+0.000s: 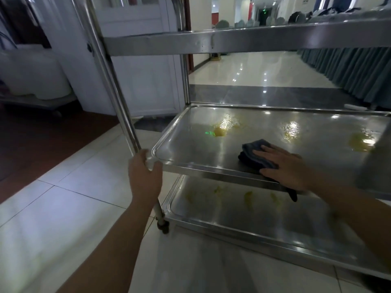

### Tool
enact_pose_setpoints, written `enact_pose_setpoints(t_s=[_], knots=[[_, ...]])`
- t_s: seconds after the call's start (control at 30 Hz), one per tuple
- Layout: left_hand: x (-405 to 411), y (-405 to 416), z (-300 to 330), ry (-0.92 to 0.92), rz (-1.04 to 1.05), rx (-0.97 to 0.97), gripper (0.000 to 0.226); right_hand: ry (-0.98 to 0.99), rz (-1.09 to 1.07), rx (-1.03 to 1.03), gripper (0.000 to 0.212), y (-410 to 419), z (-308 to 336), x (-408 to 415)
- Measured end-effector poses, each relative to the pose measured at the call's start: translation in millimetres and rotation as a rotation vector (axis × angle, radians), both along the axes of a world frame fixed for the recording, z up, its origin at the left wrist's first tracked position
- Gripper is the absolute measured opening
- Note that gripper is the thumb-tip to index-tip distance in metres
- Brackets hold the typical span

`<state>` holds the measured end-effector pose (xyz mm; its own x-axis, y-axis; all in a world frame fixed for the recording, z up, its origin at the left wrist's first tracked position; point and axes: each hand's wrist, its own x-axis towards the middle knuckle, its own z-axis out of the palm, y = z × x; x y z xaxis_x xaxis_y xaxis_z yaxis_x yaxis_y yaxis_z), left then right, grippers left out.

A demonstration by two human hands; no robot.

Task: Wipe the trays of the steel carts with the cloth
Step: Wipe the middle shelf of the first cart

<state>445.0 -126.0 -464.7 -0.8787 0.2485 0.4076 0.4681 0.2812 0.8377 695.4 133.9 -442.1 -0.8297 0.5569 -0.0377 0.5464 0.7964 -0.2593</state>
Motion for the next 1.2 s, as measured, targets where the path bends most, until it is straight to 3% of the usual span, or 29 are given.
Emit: enact_pose_setpoints(t_s=[0.1,0.17,0.27,0.37,0.5,0.77,1.0,1.2], knots=[[-19.5,-5.2,0.7,-0.255,0.119,0.186,0.063,-0.002,0.015,0.049,0.064,4.6,-2.4,11.2],[-26.8,-8.4,-0.7,-0.395,0.010,0.204,0.075,0.008,0.062,0.021,0.060,4.2,0.2,10.5],[-33.2,-7.2,-2.3,-0.467,-0.177,0.217,0.061,0.037,0.181,-0.102,0.053,-5.9,6.4,1.5],[-44.5,-8.0,-3.2,-0.503,-0.174,0.267,0.051,0.065,0.287,-0.136,0.054,-25.5,6.9,-27.0],[-58.2,-8.4,-6.1,-0.510,-0.159,0.290,0.040,0.069,0.313,-0.118,0.056,-55.3,3.2,-97.5],[-64.2,-1.6,-19.6,-0.444,-0.062,0.272,0.043,0.022,0.333,-0.028,0.056,-128.5,2.3,-255.6],[-76.8,-1.6,-19.2,-0.369,-0.101,0.225,0.040,-0.060,0.383,0.071,0.050,-117.5,0.0,-274.5],[-70.9,8.5,-14.3,-0.382,-0.024,0.226,0.034,0.012,0.201,-0.020,0.056,-122.1,-6.9,-282.5]])
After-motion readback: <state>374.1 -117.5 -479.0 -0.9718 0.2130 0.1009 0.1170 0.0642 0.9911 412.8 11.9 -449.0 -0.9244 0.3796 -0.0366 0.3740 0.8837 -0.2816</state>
